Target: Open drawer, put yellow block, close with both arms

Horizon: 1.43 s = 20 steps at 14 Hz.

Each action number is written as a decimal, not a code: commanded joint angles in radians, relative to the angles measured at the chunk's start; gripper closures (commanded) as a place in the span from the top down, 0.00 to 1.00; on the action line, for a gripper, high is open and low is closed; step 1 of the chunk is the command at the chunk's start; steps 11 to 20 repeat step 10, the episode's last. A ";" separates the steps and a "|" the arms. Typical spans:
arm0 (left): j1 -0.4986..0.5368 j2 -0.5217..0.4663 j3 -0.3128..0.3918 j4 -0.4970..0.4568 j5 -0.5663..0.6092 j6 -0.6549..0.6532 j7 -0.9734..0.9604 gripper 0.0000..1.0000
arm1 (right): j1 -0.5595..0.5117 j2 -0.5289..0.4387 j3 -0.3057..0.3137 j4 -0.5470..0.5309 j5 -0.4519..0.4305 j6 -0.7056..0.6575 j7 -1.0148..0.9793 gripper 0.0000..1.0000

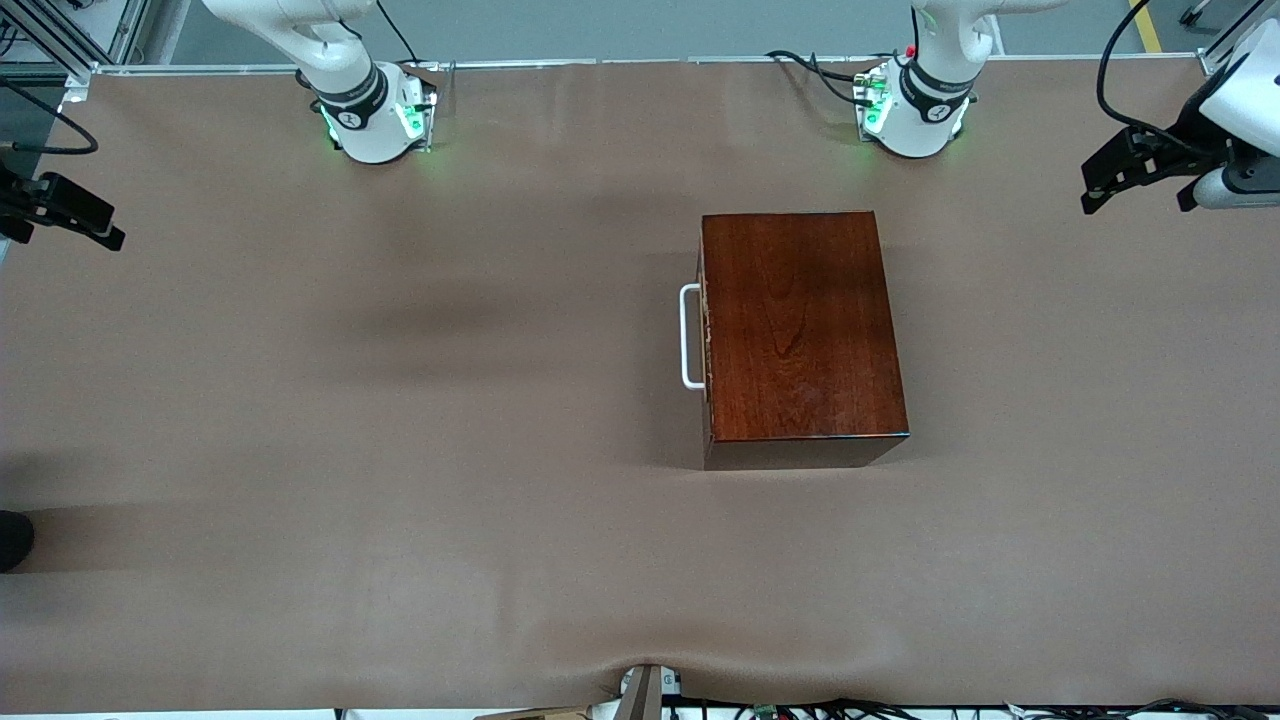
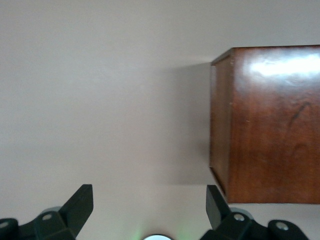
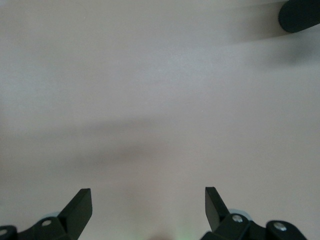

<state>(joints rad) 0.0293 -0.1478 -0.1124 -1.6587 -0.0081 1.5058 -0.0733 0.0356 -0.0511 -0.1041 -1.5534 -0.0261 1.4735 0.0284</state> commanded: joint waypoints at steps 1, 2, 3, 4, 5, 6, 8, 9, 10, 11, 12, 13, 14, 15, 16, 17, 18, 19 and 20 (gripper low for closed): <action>0.021 0.034 -0.007 0.047 -0.033 -0.036 -0.009 1.00 | -0.031 -0.007 0.012 0.009 0.002 -0.015 0.008 1.00; 0.021 0.034 -0.006 0.047 -0.029 -0.036 -0.014 1.00 | -0.033 -0.007 0.012 0.009 0.003 -0.015 0.008 1.00; 0.020 0.034 -0.006 0.048 -0.026 -0.036 -0.022 1.00 | -0.031 -0.007 0.014 0.009 0.003 -0.015 0.007 1.00; 0.020 0.034 -0.009 0.047 -0.023 -0.036 -0.042 1.00 | -0.029 -0.007 0.015 0.010 0.003 -0.015 0.008 1.00; 0.018 0.034 -0.010 0.047 -0.023 -0.036 -0.074 1.00 | -0.028 -0.007 0.017 0.010 0.003 -0.015 0.007 1.00; 0.017 0.034 -0.012 0.047 -0.021 -0.036 -0.088 1.00 | -0.028 -0.007 0.017 0.010 0.003 -0.015 0.007 1.00; 0.015 0.034 -0.010 0.047 -0.021 -0.041 -0.088 1.00 | -0.023 -0.007 0.018 0.009 0.003 -0.015 0.007 1.00; 0.014 0.036 -0.010 0.047 -0.021 -0.041 -0.089 1.00 | -0.023 -0.006 0.018 0.009 0.003 -0.015 0.007 1.00; 0.014 0.037 -0.012 0.047 -0.021 -0.044 -0.089 1.00 | -0.022 -0.006 0.020 0.009 0.003 -0.015 0.007 1.00; 0.014 0.037 -0.012 0.047 -0.021 -0.044 -0.089 1.00 | -0.022 -0.006 0.020 0.009 0.003 -0.015 0.007 1.00; 0.014 0.037 -0.012 0.047 -0.021 -0.044 -0.089 1.00 | -0.022 -0.006 0.020 0.009 0.003 -0.015 0.007 1.00; 0.014 0.037 -0.012 0.047 -0.021 -0.044 -0.089 1.00 | -0.022 -0.006 0.020 0.009 0.003 -0.015 0.007 1.00; 0.014 0.037 -0.012 0.047 -0.021 -0.044 -0.089 1.00 | -0.022 -0.006 0.020 0.009 0.003 -0.015 0.007 1.00; 0.014 0.037 -0.012 0.047 -0.021 -0.044 -0.089 1.00 | -0.022 -0.006 0.020 0.009 0.003 -0.015 0.007 1.00; 0.014 0.037 -0.012 0.047 -0.021 -0.044 -0.089 1.00 | -0.022 -0.006 0.020 0.009 0.003 -0.015 0.007 1.00; 0.014 0.037 -0.012 0.047 -0.021 -0.044 -0.089 1.00 | -0.022 -0.006 0.020 0.009 0.003 -0.015 0.007 1.00; 0.014 0.037 -0.012 0.047 -0.021 -0.044 -0.089 1.00 | -0.022 -0.006 0.020 0.009 0.003 -0.015 0.007 1.00; 0.014 0.037 -0.012 0.047 -0.021 -0.044 -0.089 1.00 | -0.022 -0.006 0.020 0.009 0.003 -0.015 0.007 1.00; 0.014 0.037 -0.012 0.047 -0.021 -0.044 -0.089 1.00 | -0.022 -0.006 0.020 0.009 0.003 -0.015 0.007 1.00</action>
